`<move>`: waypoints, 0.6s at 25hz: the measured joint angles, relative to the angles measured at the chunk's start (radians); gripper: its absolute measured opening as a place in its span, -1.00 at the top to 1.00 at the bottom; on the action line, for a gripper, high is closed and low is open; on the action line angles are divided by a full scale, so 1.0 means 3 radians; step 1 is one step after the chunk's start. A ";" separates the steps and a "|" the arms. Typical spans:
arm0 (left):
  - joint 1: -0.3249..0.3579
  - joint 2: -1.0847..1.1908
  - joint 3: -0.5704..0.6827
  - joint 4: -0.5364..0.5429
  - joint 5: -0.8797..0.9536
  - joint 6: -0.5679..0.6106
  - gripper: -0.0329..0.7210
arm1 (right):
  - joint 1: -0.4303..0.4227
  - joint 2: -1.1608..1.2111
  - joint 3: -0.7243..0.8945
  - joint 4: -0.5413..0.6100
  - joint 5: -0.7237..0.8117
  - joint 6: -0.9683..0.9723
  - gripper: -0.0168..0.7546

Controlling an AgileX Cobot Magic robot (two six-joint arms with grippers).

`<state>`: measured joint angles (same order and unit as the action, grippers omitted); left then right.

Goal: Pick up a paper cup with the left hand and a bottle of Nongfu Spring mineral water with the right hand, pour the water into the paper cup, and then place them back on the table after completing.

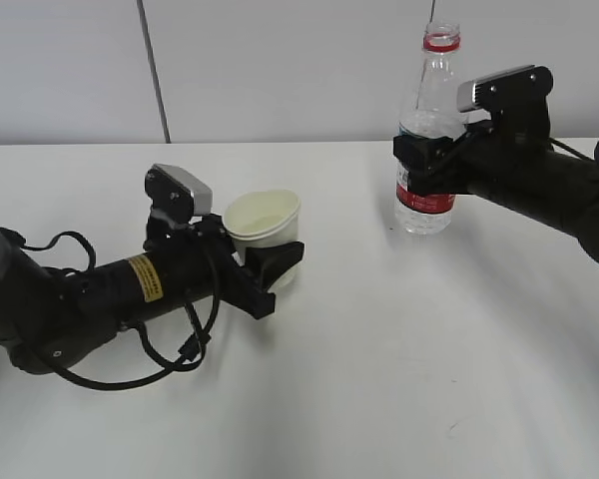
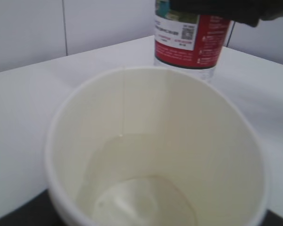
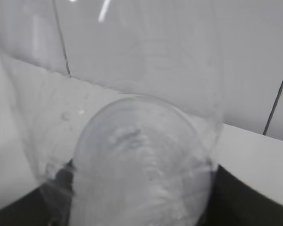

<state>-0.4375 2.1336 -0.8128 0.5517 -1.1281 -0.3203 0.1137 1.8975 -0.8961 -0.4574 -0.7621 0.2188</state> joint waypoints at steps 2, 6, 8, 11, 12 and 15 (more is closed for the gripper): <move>0.0087 0.0000 0.0000 0.0019 0.0005 0.0000 -0.13 | 0.0000 0.0000 0.0000 0.0000 0.0000 0.0052 -0.04; 0.0286 0.0000 0.0000 0.0041 0.0030 0.0000 -0.13 | 0.0000 0.0000 0.0000 0.0000 0.0000 0.0126 -0.04; 0.0387 0.0000 0.0000 0.0041 0.0048 0.0013 -0.13 | 0.0000 0.0000 0.0000 0.0000 0.0000 0.0139 -0.04; 0.0561 0.0000 0.0000 0.0041 0.0134 0.0038 -0.13 | 0.0000 0.0000 0.0000 0.0000 0.0000 0.0148 -0.04; 0.0608 0.0000 0.0000 0.0041 0.0166 0.0061 -0.13 | 0.0000 0.0000 0.0000 0.0000 0.0000 0.0156 -0.04; 0.0745 0.0000 0.0000 0.0038 0.0214 0.0109 -0.13 | 0.0000 0.0000 0.0000 0.0000 0.0000 0.0169 -0.04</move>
<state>-0.2139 2.1336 -0.8128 0.5631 -1.0640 -0.2875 0.1137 1.8975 -0.8961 -0.4574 -0.7621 0.2694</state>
